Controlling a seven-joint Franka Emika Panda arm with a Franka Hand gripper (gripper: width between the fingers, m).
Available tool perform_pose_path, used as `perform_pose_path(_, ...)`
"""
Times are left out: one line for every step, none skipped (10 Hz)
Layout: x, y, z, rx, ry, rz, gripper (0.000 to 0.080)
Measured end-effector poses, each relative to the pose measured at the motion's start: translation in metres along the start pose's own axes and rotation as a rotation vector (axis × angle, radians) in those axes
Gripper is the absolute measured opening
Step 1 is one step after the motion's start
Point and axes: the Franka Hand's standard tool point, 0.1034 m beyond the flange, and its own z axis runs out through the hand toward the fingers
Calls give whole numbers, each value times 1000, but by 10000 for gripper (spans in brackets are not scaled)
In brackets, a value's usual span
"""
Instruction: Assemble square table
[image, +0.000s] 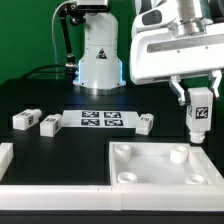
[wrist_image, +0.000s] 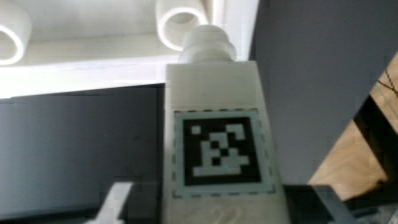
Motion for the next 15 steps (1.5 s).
perform_pose_path(11, 10, 3, -13, 12, -21, 291)
perform_pose_path(13, 13, 10, -18, 27, -51, 291)
perform_pose_path(10, 5, 14, -15, 55, -62, 291)
perform_pose_path(9, 3, 16, -14, 53, -67, 291)
perform_pose_path(9, 4, 16, -15, 53, -66, 291)
perform_pose_path(8, 2, 16, -14, 52, -67, 291)
perform_pose_path(4, -4, 22, -8, 49, -71, 291)
perform_pose_path(3, -5, 29, -7, 45, -73, 291)
perform_pose_path(5, -4, 35, -9, 46, -71, 291)
perform_pose_path(4, -5, 38, -7, 44, -73, 291)
perform_pose_path(0, -7, 41, -5, 36, -73, 291)
perform_pose_path(-6, -6, 46, -6, 27, -73, 291)
perform_pose_path(-8, -5, 49, -6, 22, -73, 291)
perform_pose_path(-10, -6, 51, -6, 18, -73, 291)
perform_pose_path(-11, -6, 51, -6, 17, -73, 291)
